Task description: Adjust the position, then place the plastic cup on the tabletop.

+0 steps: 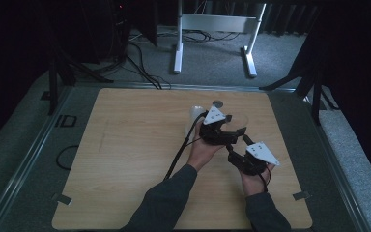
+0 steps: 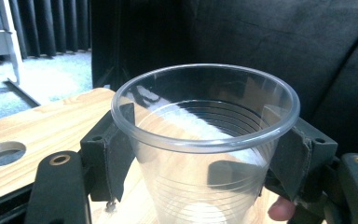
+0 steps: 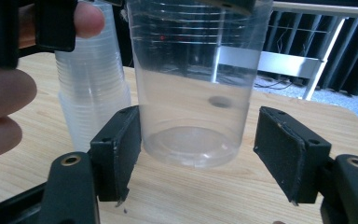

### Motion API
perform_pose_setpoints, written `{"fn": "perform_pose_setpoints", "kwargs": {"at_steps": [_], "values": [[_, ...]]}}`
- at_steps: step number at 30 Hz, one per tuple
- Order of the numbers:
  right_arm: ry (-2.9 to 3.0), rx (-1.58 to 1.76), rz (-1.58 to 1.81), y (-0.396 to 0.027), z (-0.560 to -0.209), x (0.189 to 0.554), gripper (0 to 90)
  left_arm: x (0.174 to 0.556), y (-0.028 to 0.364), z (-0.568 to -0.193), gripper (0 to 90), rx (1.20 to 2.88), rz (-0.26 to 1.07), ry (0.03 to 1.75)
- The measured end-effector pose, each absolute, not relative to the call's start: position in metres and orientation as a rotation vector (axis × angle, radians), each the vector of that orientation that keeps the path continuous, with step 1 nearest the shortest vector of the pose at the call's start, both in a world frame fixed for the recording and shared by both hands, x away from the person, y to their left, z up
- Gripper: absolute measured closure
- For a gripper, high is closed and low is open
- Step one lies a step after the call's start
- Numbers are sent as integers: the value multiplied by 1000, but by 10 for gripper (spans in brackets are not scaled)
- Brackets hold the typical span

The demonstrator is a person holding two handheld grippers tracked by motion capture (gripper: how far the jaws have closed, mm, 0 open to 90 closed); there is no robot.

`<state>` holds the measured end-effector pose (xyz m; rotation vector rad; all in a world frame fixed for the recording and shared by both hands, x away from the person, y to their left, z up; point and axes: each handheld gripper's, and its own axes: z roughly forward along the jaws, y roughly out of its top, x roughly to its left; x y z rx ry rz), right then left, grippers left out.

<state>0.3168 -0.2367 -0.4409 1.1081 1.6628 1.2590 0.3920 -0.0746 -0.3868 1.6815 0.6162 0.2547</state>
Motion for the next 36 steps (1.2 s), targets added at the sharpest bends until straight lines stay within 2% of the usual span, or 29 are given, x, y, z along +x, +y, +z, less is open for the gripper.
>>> {"fn": "perform_pose_setpoints", "kwargs": {"at_steps": [36], "values": [[1521,1171,1281,-270,-434,302,301,388,-63,-401,286,1710,394,617]]}}
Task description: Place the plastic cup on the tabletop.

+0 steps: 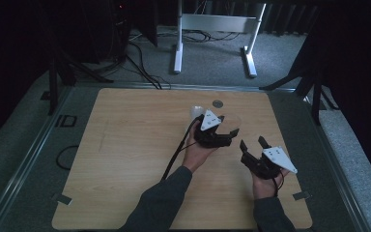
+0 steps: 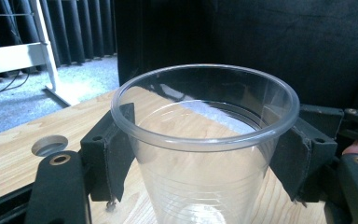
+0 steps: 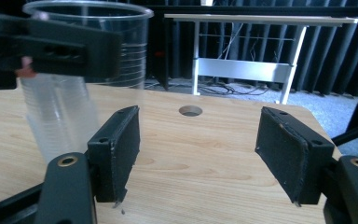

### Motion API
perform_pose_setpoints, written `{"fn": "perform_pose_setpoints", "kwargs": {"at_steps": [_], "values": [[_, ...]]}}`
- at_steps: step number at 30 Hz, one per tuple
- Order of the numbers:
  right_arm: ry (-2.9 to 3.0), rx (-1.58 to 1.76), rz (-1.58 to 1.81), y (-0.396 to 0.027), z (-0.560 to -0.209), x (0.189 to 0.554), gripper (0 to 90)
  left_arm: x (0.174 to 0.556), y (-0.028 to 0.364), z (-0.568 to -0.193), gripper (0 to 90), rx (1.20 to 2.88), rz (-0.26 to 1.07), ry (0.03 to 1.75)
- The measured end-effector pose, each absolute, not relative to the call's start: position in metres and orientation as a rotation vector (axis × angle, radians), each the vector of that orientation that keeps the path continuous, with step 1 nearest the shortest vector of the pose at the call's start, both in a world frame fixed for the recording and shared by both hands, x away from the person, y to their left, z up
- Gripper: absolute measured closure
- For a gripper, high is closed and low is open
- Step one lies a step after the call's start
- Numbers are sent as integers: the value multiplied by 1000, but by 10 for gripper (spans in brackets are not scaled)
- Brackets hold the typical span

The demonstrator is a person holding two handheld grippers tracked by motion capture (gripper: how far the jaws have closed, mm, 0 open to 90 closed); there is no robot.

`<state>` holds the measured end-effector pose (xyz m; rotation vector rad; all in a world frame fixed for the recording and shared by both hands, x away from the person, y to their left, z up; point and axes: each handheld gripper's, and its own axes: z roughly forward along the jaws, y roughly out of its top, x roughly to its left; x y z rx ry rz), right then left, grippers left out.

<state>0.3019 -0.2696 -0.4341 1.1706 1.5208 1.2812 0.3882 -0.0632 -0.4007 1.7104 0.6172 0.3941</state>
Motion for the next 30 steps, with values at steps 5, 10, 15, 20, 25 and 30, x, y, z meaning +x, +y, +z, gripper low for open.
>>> {"fn": "perform_pose_setpoints", "kwargs": {"at_steps": [5,10,15,20,25,30], "values": [[1509,1194,1279,-273,-435,303,301,387,-62,-402,286,1707,401,618],[1502,1201,1277,-275,-436,303,301,385,-62,-405,286,1705,409,615],[1493,1207,1276,-277,-436,303,301,382,-61,-408,286,1703,418,612],[1488,1213,1273,-279,-436,303,301,380,-59,-411,286,1698,425,617],[1478,1222,1273,-282,-435,303,301,379,-59,-415,286,1693,419,619],[1480,1225,1270,-282,-436,303,301,379,-58,-419,286,1695,420,625]]}}
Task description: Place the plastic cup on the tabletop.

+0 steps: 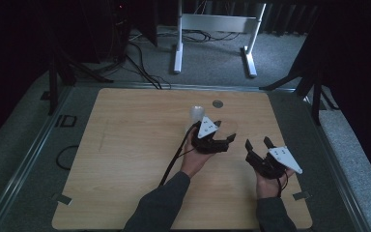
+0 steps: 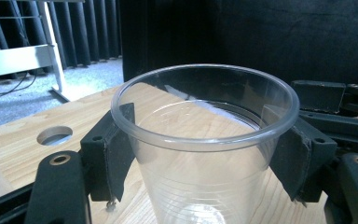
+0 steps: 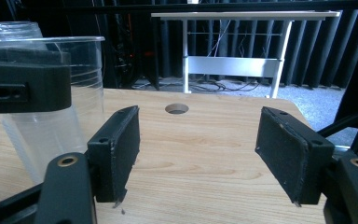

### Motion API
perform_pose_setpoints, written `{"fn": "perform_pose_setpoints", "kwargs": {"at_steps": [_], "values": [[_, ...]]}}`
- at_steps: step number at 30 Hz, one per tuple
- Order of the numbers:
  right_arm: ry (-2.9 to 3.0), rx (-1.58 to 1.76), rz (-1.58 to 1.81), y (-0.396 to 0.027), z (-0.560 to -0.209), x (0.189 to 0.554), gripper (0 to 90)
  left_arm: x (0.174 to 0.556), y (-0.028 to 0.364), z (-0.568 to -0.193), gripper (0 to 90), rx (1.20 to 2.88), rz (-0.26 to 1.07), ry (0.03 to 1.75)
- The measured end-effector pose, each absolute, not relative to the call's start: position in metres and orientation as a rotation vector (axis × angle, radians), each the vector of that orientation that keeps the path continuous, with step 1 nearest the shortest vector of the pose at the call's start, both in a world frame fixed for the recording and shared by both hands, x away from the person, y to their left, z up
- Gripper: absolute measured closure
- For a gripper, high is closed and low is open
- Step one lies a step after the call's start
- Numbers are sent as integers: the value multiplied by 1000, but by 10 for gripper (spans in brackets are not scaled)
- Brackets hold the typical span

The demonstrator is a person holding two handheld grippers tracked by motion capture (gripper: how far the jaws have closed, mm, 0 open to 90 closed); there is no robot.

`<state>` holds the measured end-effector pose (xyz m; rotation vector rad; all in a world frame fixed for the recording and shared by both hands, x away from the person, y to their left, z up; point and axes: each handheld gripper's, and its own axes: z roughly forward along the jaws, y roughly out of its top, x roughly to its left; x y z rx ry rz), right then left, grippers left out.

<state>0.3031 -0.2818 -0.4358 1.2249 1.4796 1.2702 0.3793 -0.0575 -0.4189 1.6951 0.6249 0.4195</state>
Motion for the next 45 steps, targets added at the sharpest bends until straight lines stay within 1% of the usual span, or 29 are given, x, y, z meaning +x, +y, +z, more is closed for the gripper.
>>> {"fn": "perform_pose_setpoints", "kwargs": {"at_steps": [7,15,45], "values": [[1476,1226,1270,-283,-436,303,301,378,-57,-423,286,1691,421,625],[1478,1223,1270,-283,-437,303,301,375,-58,-432,286,1694,471,630],[1477,1228,1276,-283,-437,304,301,376,-63,-464,285,1737,465,687]]}}
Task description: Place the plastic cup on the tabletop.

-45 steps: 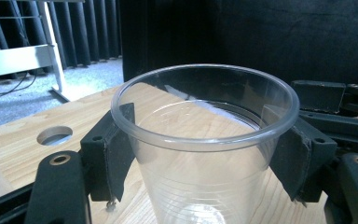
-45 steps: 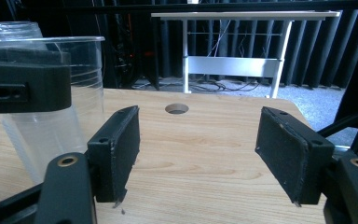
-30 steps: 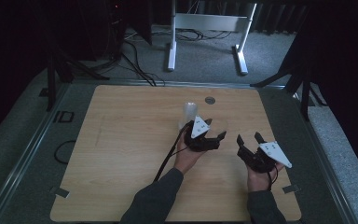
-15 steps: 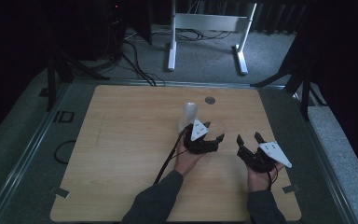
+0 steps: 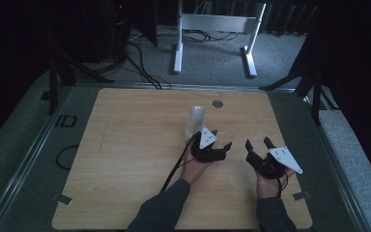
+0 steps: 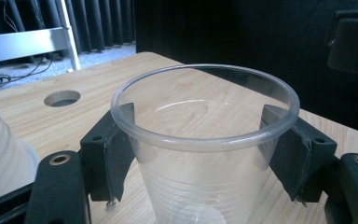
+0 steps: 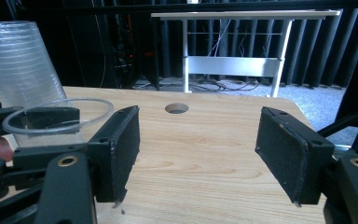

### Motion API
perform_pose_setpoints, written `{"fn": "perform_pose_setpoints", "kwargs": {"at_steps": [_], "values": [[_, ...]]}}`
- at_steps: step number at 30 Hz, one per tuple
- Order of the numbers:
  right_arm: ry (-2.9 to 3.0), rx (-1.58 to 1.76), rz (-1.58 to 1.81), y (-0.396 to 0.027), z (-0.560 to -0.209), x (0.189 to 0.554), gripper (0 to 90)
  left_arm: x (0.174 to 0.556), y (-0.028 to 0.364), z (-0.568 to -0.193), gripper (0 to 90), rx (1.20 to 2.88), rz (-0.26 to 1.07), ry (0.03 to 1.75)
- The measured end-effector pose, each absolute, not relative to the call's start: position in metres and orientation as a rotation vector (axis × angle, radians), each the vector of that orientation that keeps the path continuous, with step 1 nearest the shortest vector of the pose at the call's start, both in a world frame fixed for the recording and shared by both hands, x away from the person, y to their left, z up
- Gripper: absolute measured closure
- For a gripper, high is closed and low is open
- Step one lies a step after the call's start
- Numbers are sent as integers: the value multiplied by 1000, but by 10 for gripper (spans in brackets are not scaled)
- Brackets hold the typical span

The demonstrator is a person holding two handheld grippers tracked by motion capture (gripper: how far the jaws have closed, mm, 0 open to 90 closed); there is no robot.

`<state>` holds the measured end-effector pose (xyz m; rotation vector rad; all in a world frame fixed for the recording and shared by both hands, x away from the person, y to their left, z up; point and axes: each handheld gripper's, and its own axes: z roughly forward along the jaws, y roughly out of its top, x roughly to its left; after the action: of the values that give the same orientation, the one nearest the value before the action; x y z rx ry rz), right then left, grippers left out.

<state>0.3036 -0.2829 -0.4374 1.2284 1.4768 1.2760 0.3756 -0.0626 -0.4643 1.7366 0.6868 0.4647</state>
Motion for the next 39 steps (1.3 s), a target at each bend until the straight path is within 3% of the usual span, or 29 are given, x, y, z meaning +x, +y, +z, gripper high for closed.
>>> {"fn": "perform_pose_setpoints", "kwargs": {"at_steps": [39], "values": [[1473,1223,1280,-284,-437,303,301,374,-63,-493,253,1816,419,701]]}}
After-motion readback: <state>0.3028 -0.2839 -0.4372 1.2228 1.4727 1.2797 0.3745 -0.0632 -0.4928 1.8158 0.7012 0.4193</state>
